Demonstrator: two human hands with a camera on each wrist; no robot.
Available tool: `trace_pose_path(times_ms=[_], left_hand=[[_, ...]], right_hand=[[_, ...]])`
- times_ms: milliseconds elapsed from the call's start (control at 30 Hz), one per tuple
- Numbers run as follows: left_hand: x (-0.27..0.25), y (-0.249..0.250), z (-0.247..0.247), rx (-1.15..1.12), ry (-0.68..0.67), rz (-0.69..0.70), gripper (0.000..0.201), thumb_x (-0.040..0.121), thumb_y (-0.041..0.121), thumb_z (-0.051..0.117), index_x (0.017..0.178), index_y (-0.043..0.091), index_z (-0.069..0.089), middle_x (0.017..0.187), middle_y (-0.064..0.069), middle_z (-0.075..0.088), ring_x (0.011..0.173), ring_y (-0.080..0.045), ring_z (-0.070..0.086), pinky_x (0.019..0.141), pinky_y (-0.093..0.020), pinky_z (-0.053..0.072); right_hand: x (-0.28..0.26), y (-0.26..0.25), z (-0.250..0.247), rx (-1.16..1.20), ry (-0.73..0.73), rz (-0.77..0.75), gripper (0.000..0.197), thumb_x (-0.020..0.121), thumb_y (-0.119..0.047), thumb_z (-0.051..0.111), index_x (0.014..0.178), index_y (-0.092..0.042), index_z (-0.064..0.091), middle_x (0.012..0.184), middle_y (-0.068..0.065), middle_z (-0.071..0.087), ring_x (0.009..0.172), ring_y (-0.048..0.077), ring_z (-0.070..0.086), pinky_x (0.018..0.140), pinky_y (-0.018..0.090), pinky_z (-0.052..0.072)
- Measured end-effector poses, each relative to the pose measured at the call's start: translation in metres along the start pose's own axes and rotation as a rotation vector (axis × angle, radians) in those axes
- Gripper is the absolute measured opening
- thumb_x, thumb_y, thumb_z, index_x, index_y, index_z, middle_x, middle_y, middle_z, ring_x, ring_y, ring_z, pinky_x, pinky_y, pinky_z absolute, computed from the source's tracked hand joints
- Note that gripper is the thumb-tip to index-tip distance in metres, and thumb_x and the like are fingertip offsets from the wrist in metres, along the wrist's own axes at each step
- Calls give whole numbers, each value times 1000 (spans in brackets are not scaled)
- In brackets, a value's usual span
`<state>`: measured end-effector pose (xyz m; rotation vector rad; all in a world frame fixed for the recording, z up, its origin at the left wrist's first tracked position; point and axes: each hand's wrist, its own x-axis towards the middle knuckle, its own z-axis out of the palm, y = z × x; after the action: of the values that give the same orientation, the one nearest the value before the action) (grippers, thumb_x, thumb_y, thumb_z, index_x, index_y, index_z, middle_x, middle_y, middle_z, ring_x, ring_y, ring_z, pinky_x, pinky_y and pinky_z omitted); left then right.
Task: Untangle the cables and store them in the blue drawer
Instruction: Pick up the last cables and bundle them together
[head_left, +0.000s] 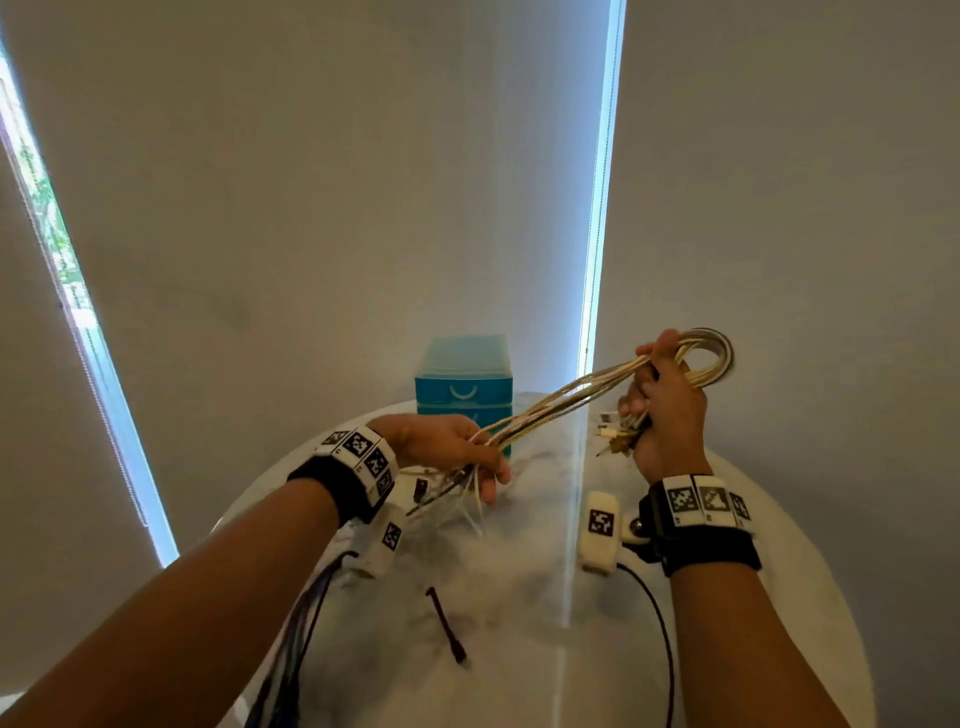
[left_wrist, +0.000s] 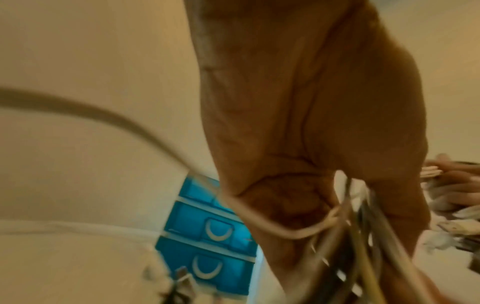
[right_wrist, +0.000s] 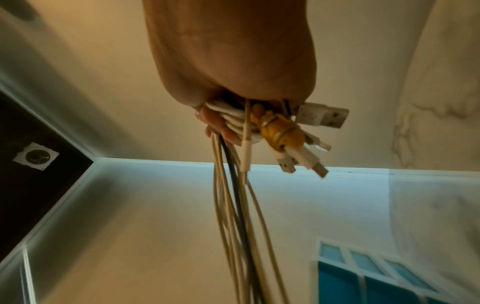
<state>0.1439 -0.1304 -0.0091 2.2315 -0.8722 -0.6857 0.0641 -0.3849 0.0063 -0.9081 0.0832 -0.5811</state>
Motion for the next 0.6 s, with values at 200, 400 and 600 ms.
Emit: trace_pose_path(times_ms=[200,400,600], left_hand=[[-39,-15,-22,-80,154,-19,45,106,58,57,78,22,55,64,3,44,56,-12,43,59,-25,50],[-71,-44,-33,-31,316,-97,73,94,90,21,73,25,50,64,6,48,51,-9,35,50,-24,34],[-67,-92,-49,526,645,-308,74,105,75,32,77,21,74,80,3,75,71,-18,68,75,-31,50]], right_hand=[[8,-5,10,-19,78,-37,41,98,-60,68,86,-20,69,57,-7,50,42,8,39,42,23,35],[6,11,-1,-66,142,-5,42,96,-62,69,89,-21,74,62,-5,59,41,8,43,43,25,38],[-13,60,-6,-140,78,129,41,98,-62,67,93,-23,77,55,-5,50,42,11,42,43,24,34]])
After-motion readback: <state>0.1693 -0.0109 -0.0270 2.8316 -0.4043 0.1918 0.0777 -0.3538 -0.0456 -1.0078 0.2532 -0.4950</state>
